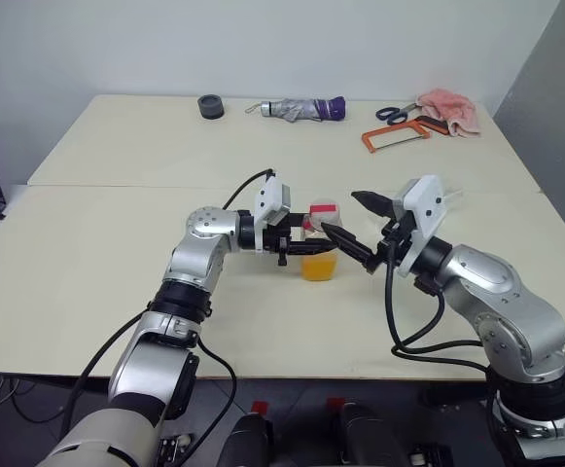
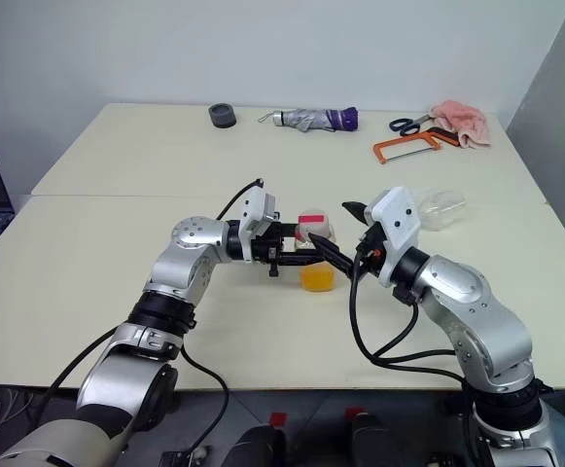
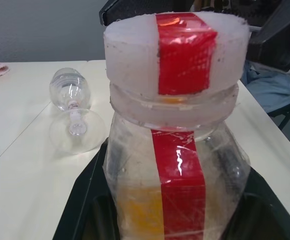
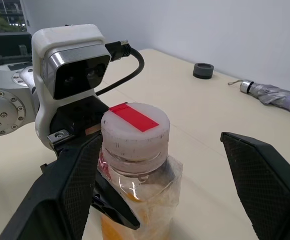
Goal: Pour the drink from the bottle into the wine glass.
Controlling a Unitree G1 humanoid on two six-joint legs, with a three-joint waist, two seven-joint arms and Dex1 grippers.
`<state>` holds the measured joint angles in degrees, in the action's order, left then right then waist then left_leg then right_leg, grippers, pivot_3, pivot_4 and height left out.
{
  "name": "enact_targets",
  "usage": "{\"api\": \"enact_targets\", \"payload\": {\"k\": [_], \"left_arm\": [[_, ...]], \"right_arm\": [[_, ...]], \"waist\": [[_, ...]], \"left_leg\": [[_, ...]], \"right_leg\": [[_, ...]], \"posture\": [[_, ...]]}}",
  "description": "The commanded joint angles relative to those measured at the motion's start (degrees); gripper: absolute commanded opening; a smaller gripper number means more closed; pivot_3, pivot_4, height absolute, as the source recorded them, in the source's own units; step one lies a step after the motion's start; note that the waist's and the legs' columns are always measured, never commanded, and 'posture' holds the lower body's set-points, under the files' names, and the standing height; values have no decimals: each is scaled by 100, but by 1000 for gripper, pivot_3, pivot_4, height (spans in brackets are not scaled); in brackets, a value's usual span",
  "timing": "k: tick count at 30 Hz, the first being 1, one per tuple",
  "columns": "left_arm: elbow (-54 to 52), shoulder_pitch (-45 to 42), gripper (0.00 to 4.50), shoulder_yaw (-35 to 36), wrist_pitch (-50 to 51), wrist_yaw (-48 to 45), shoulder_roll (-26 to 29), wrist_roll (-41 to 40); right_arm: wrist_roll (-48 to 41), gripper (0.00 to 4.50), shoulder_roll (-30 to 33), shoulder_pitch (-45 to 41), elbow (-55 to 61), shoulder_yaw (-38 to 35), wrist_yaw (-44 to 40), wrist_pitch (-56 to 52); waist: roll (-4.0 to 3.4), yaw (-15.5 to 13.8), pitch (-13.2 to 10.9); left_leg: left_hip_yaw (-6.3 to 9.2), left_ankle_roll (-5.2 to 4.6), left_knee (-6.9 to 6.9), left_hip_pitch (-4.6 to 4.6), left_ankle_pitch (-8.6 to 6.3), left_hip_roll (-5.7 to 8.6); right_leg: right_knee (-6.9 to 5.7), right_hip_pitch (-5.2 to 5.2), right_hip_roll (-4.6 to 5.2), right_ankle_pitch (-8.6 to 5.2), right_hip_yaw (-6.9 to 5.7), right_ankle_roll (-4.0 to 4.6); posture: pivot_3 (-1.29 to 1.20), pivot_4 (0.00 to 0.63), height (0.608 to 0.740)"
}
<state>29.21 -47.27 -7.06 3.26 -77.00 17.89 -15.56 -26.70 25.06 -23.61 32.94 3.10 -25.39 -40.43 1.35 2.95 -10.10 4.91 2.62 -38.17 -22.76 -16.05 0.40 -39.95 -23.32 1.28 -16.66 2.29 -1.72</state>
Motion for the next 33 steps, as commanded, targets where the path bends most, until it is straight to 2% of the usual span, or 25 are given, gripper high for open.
{"api": "enact_targets", "payload": {"k": [1,10,23,33], "left_arm": [[-163,-109,1797,51,-120,-40,7,-73],[-174,-95,1797,65,-130,-18,-3,-83],[-216,-89,1797,58,-119,9,-44,-93],[-306,-43,1797,46,-89,64,-71,-99]], "right_arm": [[-150,4020,47,-9,237,-212,-41,2],[-530,4020,98,25,310,-239,-257,-95],[-406,4020,-1,-651,-255,205,-492,-161],[-465,4020,-212,-913,-633,249,-566,-246]], "waist": [[0,0,0],[0,0,0],[0,2,0],[0,2,0]], "left_leg": [[0,0,0,0,0,0],[-1,-1,0,0,0,0],[0,0,0,0,0,-1],[1,0,0,0,0,-2]], "right_leg": [[0,0,0,0,0,0],[0,0,0,0,0,0],[1,0,-1,0,0,0],[0,0,1,0,0,0]], "posture": [[0,150,740],[0,150,740],[0,150,740],[0,150,740]]}}
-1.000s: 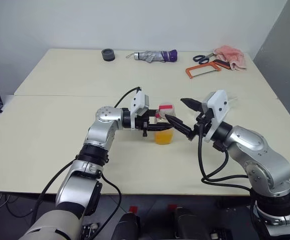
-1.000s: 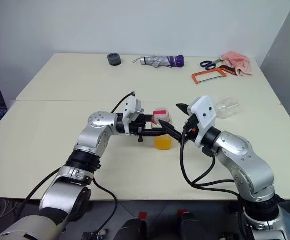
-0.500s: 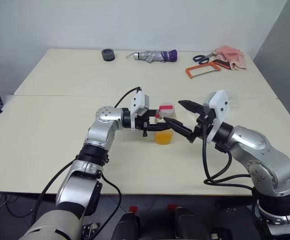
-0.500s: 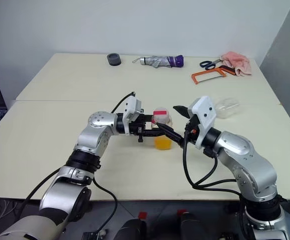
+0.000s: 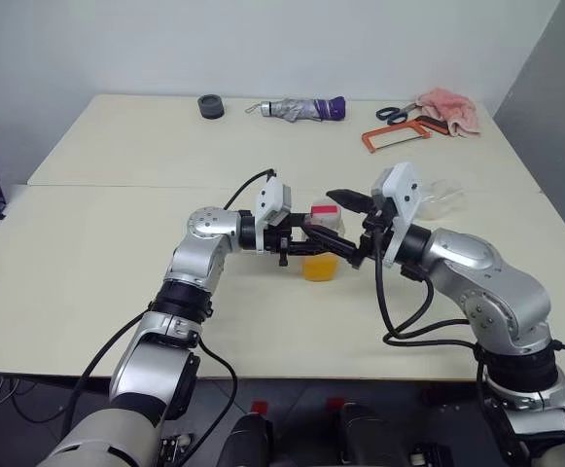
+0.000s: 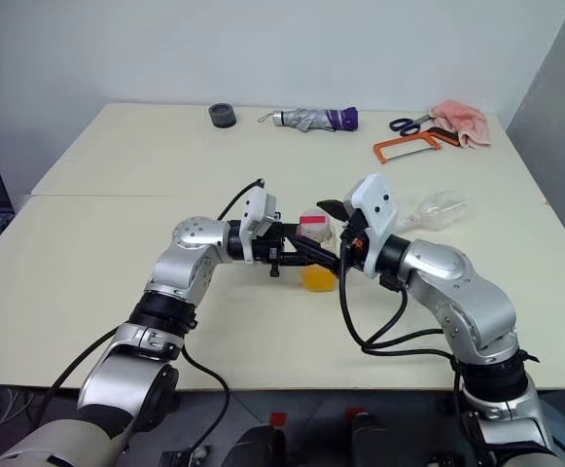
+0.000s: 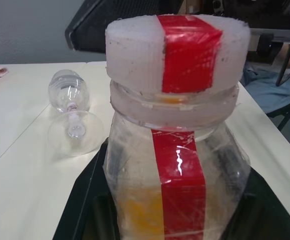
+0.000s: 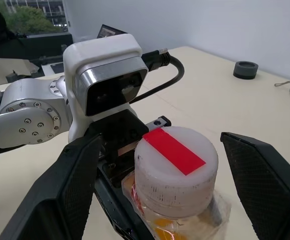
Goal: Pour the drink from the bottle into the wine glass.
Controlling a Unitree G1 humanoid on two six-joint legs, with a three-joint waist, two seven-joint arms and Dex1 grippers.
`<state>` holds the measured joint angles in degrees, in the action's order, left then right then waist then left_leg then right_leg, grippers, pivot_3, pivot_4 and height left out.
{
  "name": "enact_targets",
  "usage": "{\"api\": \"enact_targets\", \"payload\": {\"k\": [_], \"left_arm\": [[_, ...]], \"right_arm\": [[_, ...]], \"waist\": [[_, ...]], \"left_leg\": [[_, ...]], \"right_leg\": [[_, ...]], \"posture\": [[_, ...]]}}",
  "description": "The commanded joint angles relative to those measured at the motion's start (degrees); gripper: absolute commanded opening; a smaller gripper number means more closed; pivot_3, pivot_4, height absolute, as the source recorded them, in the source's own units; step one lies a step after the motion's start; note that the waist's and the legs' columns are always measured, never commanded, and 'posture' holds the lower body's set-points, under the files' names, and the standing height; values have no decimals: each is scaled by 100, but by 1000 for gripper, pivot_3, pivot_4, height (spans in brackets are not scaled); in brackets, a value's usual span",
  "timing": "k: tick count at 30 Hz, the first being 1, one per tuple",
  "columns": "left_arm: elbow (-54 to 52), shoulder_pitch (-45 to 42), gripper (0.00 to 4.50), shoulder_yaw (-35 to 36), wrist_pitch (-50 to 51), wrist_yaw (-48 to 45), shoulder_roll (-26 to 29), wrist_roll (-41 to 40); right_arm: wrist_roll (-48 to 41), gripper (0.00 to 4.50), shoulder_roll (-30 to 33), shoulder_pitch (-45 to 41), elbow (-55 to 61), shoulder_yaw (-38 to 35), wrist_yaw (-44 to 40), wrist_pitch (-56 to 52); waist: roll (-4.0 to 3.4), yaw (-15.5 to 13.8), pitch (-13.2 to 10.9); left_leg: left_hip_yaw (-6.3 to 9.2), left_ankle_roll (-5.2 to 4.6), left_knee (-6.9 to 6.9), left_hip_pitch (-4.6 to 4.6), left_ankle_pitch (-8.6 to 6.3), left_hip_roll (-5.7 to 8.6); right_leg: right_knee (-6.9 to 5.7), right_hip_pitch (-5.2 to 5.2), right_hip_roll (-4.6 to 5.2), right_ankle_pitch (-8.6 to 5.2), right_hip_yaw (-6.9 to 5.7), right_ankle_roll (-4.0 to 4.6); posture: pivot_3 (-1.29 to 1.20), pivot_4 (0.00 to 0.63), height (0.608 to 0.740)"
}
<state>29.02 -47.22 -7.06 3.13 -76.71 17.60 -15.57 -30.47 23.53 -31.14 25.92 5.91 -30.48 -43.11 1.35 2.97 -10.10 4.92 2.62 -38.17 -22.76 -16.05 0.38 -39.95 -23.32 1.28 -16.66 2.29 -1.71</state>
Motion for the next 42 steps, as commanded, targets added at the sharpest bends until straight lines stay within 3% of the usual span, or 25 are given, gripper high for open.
{"api": "enact_targets", "payload": {"k": [1,4,8,9,19,23,27,31,36,42], "left_arm": [[-286,-45,1797,48,-78,38,-44,-98],[-293,-31,1797,47,-77,53,-52,-96],[-293,-35,1797,44,-84,51,-53,-86],[-296,-35,1797,45,-84,49,-50,-86],[-360,7,1789,55,-55,45,-16,-98],[-401,35,1789,62,-22,44,-6,-119],[-448,70,1789,68,12,74,0,-132],[-460,111,1789,99,28,141,14,-144],[-469,166,1789,153,43,201,19,-177],[-396,114,1789,193,46,244,-11,-210]], "right_arm": [[-87,4020,-77,-170,54,-30,-59,19],[-52,3437,-98,-177,30,-11,-73,30],[-24,2025,-164,-174,5,-19,-56,68],[3,1846,-183,-168,-3,-7,-41,97],[498,1760,-136,-17,65,231,-77,594],[936,1758,-177,141,154,205,51,1314],[859,1741,-243,313,398,-73,150,1494],[318,1740,-213,551,829,-804,405,1098],[258,1738,205,1470,1060,-1653,615,856],[1192,1738,559,3277,355,-2037,844,1312]], "waist": [[0,0,0],[0,0,0],[0,1,0],[0,2,0],[0,11,0],[0,12,0],[0,9,0],[0,-6,0],[0,-40,0],[1,-114,0]], "left_leg": [[0,0,0,0,0,0],[0,0,0,0,0,0],[0,0,0,0,0,0],[0,0,0,0,0,0],[-1,0,0,1,0,1],[0,0,0,0,0,1],[0,1,0,0,0,0],[2,1,0,0,0,-3],[2,-1,1,-2,0,-1],[-25,-2,3,-1,-1,7]], "right_leg": [[0,0,0,0,0,0],[0,0,0,0,0,0],[0,0,0,0,0,0],[0,0,0,0,0,0],[-1,0,0,0,0,0],[0,0,0,0,0,0],[-1,0,1,0,0,0],[0,0,2,0,0,0],[2,2,4,0,-1,0],[4,4,2,0,0,0]], "posture": [[0,150,740],[0,150,740],[0,150,740],[0,150,740],[0,150,740],[0,150,740],[0,150,740],[0,150,740],[0,150,740],[0,150,740]]}}
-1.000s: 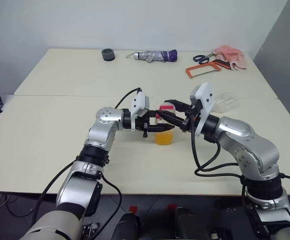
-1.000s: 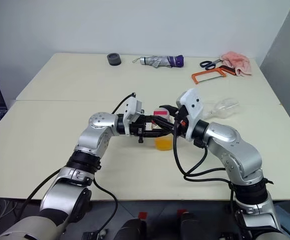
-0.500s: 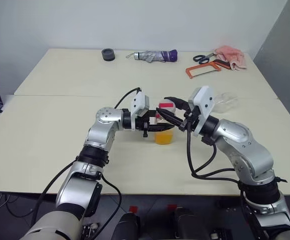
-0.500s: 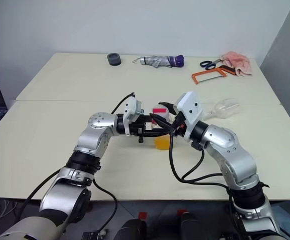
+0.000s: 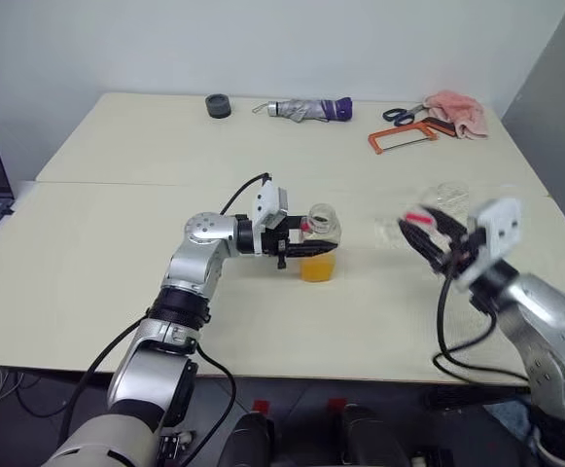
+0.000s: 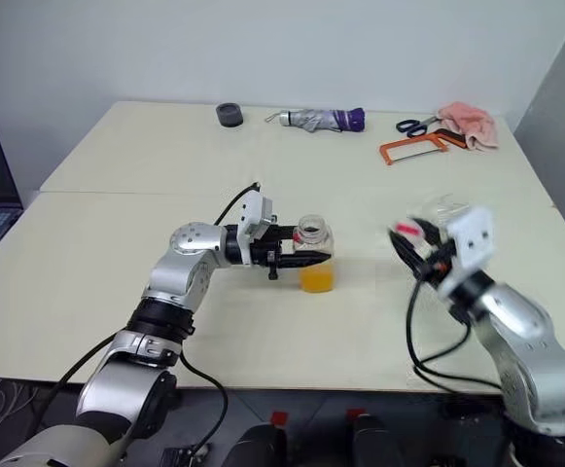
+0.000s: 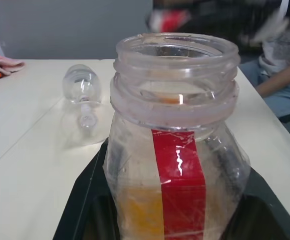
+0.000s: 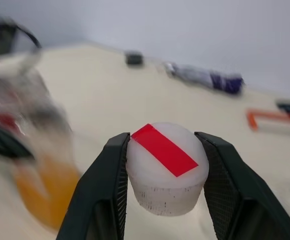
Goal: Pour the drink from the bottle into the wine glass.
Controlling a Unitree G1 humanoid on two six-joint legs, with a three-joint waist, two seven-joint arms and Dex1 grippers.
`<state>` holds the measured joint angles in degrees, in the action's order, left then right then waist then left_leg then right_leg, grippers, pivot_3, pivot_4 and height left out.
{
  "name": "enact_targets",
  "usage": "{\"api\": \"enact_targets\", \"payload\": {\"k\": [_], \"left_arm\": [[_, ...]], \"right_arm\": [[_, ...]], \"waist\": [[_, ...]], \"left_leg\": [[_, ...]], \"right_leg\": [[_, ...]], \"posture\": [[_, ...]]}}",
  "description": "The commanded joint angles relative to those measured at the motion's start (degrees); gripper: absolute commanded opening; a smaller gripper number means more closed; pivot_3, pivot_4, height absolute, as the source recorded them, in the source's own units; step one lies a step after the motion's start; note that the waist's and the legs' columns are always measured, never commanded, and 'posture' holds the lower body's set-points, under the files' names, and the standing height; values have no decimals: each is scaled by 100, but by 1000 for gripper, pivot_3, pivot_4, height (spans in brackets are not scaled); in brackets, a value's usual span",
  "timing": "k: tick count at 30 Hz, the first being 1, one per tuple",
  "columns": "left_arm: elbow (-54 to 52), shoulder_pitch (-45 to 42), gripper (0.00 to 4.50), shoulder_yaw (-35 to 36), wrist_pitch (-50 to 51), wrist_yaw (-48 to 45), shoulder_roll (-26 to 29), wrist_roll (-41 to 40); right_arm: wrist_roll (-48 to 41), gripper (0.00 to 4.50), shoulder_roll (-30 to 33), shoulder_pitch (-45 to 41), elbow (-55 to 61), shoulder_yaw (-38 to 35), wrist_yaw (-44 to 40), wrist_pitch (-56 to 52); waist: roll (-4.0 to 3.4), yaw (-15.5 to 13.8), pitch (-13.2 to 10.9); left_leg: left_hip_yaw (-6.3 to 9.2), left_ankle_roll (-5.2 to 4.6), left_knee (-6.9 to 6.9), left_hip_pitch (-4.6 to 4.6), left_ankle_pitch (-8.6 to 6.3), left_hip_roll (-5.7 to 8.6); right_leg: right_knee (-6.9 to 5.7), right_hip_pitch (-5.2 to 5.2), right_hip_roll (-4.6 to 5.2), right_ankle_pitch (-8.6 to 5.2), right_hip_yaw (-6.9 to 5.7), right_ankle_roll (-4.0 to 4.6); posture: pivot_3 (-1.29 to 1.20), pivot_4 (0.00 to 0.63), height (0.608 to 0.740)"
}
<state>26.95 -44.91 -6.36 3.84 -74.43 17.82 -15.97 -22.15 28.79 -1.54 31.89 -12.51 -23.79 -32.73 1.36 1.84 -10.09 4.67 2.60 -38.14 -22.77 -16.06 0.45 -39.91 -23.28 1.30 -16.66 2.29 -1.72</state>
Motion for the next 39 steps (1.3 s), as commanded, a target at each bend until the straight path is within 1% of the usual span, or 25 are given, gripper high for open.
{"api": "enact_targets", "payload": {"k": [1,3,5,7,8,10,11,14,15,18,21,23,26,27,31,34,39], "left_arm": [[-164,-132,1789,126,-33,20,-38,-172],[-135,-158,1789,131,-40,33,-52,-172],[-131,-170,1789,135,-40,43,-59,-173],[-143,-172,1789,145,-38,61,-56,-177],[-154,-169,1789,155,-36,78,-46,-178],[-157,-154,1789,213,-20,166,-2,-179],[-146,-143,1789,231,-39,232,33,-149],[-121,-87,1789,251,-117,413,123,-54],[-128,-48,1789,284,-121,527,149,-34],[-135,42,1789,502,-176,1066,171,9],[127,-42,1789,856,-399,1960,175,143],[399,-149,1789,1182,-592,2751,240,243],[709,-241,1788,1617,-749,3661,406,291],[764,-250,1788,1683,-767,3819,444,295],[1079,-124,1788,1986,-839,4526,764,415],[1287,-113,1788,2103,-926,4828,877,453],[1678,-165,1788,2273,-955,5086,965,392]], "right_arm": [[508,1738,30,456,-410,-180,264,310],[725,1738,-21,674,-729,-154,417,357],[729,2481,-202,721,-890,-253,611,362],[634,3097,-329,735,-909,-352,652,341],[559,3489,-370,740,-873,-408,635,302],[512,4200,-281,768,-781,-495,519,264],[518,4443,-205,774,-768,-568,485,256],[464,4500,-39,777,-743,-776,409,240],[456,4500,96,821,-684,-769,270,244],[350,4500,510,851,-289,-515,-292,311],[-259,4500,527,360,254,-123,-681,62],[-429,4500,460,-262,441,413,-789,-163],[-311,4500,81,-1262,194,1176,-681,-241],[-264,4500,-11,-1461,95,1321,-643,-262],[299,4500,-700,-2549,-780,2438,-593,-118],[541,4500,-1093,-3021,-1240,2870,-610,-107],[880,4500,-1642,-3624,-1922,3303,-622,-26]], "waist": [[0,7,0],[-1,24,0],[-1,35,0],[-5,43,2],[-6,43,3],[-6,38,3],[-6,33,3],[-6,16,3],[-6,15,3],[-6,17,3],[-5,65,2],[-5,106,2],[-1,133,0],[-1,127,0],[2,121,2],[3,97,2],[6,37,4]], "left_leg": [[-5,0,-1,1,0,0],[-11,0,0,11,0,0],[-11,0,1,16,0,-3],[-12,0,2,17,0,-8],[-11,0,3,18,0,-9],[-10,0,2,17,0,-8],[-10,0,2,16,0,-7],[-8,0,1,16,0,-5],[-8,0,1,16,0,-5],[-8,0,2,18,0,-4],[-3,0,1,21,0,-10],[2,0,0,26,0,-14],[9,0,0,27,0,-15],[14,1,1,25,1,-14],[13,22,2,18,13,-10],[16,24,0,9,14,-10],[27,26,-10,-8,14,-4]], "right_leg": [[-2,0,0,0,4,0],[-5,0,-5,0,17,0],[-6,0,-15,0,19,0],[-7,0,-21,0,17,0],[-8,0,-22,0,17,0],[-7,2,-21,0,16,0],[-7,2,-19,0,17,0],[-7,3,-16,0,16,0],[-7,3,-16,0,15,0],[-6,4,-16,0,16,0],[-6,4,-20,0,17,-1],[-9,5,-23,0,17,-1],[-9,7,-25,0,11,-1],[-9,6,-24,0,7,-1],[-5,-1,-5,1,6,0],[-5,-7,9,1,4,0],[-5,-16,22,2,-7,-1]], "posture": [[0,150,740],[0,150,740],[0,150,740],[0,150,740],[0,150,740],[0,150,740],[0,150,740],[0,150,740],[0,150,740],[0,150,740],[0,150,740],[0,150,740],[0,150,740],[0,150,740],[0,150,740],[0,150,740],[0,150,740]]}}
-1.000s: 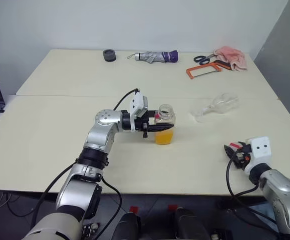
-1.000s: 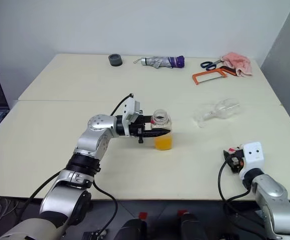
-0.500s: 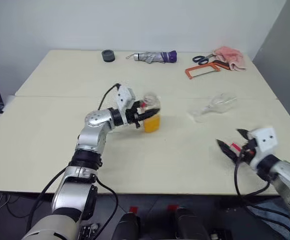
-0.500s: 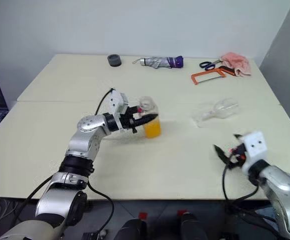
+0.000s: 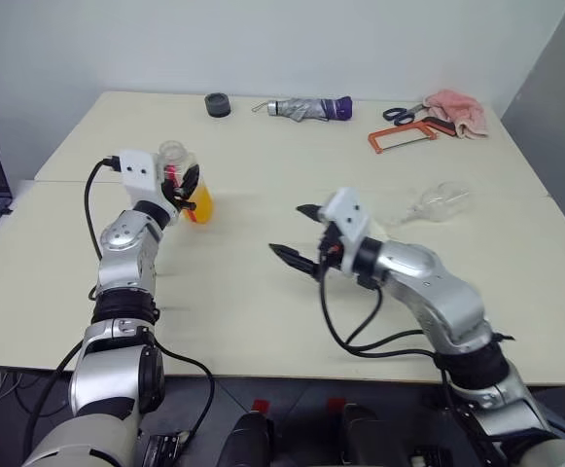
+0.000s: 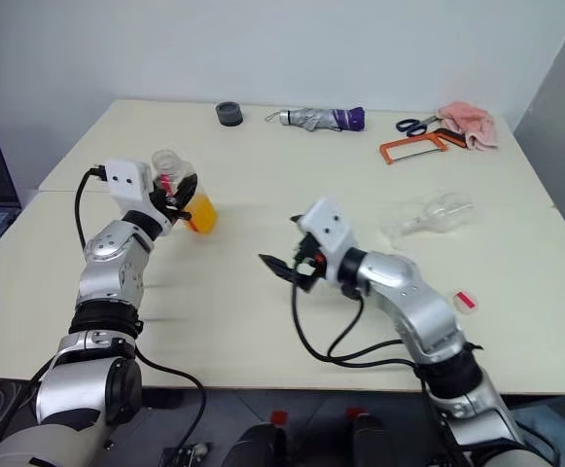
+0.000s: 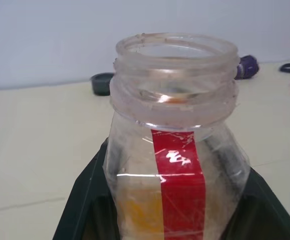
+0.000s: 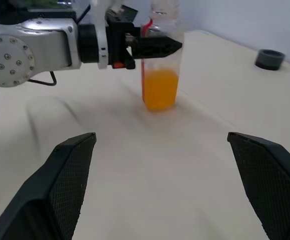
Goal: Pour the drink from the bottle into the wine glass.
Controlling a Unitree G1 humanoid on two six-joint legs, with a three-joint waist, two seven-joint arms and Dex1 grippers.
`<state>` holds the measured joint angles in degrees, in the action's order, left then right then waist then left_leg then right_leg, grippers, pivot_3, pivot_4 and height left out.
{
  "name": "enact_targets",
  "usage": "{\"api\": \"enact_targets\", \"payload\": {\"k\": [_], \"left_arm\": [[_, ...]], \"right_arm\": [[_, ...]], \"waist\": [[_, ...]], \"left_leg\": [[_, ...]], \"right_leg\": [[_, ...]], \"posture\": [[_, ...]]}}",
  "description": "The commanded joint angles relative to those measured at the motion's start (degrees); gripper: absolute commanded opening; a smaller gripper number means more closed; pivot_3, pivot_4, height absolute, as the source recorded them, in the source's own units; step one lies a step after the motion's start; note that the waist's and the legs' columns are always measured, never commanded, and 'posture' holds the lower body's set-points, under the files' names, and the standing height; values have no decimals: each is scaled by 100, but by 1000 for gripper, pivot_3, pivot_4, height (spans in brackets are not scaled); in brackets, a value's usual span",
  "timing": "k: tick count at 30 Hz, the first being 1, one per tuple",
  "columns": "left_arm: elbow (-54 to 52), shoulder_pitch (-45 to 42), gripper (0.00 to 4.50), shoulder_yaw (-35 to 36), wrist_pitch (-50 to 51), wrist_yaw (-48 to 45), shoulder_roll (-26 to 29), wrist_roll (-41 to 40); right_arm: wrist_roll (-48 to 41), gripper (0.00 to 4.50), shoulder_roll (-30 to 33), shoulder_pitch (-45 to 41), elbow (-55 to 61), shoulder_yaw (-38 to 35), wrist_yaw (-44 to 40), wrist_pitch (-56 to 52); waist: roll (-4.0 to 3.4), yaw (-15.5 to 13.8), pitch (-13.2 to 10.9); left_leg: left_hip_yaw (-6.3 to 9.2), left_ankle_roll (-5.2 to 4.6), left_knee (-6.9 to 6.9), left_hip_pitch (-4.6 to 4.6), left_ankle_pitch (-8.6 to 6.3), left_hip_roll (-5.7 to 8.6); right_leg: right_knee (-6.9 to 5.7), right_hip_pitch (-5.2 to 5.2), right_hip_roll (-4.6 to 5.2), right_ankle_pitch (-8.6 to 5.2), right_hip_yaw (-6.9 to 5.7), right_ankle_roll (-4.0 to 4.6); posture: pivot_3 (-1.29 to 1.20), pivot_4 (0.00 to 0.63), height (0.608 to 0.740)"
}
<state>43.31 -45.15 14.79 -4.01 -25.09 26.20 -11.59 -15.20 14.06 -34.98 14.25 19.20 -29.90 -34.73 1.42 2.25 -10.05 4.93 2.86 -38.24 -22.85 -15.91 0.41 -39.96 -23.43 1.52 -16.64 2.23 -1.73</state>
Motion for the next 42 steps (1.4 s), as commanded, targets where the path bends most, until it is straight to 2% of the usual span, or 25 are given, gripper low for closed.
{"api": "enact_targets", "payload": {"k": [1,5,13,19,35,39,42], "left_arm": [[140,-157,1788,193,-151,200,134,-61],[481,-186,1788,167,-170,275,156,8],[731,-138,4427,36,-225,0,166,23],[509,179,4471,-134,-366,-151,118,135],[-619,1370,4471,-158,-331,580,-167,215],[-1200,1779,4471,-233,-111,544,-253,180],[-2015,2362,4471,-378,83,153,-245,62]], "right_arm": [[244,4500,-252,-372,-264,171,-3,190],[398,4500,-425,-535,-463,208,-19,242],[506,4500,-547,-528,-478,180,-74,159],[522,4500,-498,-418,-392,165,-109,95],[456,4500,14,518,471,-71,-19,-457],[358,4500,218,859,912,-302,29,-688],[-27,4500,245,1237,1508,-765,89,-1133]], "waist": [[0,-3,0],[2,2,3],[3,70,4],[3,103,4],[5,84,5],[6,71,6],[6,69,6]], "left_leg": [[0,0,0,1,0,0],[-2,0,2,4,0,2],[-7,0,6,5,0,4],[-7,0,9,6,0,1],[-6,-5,11,6,-3,-7],[-6,-6,11,6,-3,-8],[-9,-6,14,6,-3,-8]], "right_leg": [[0,0,0,0,0,0],[-3,-1,-1,0,0,0],[-6,-7,-13,1,0,1],[-7,-9,-13,1,2,1],[-8,-9,-6,1,4,2],[-8,-7,-3,1,4,1],[-5,-7,0,1,8,1]], "posture": [[0,150,740],[0,150,740],[0,150,740],[0,150,740],[0,150,740],[0,150,740],[0,150,740]]}}
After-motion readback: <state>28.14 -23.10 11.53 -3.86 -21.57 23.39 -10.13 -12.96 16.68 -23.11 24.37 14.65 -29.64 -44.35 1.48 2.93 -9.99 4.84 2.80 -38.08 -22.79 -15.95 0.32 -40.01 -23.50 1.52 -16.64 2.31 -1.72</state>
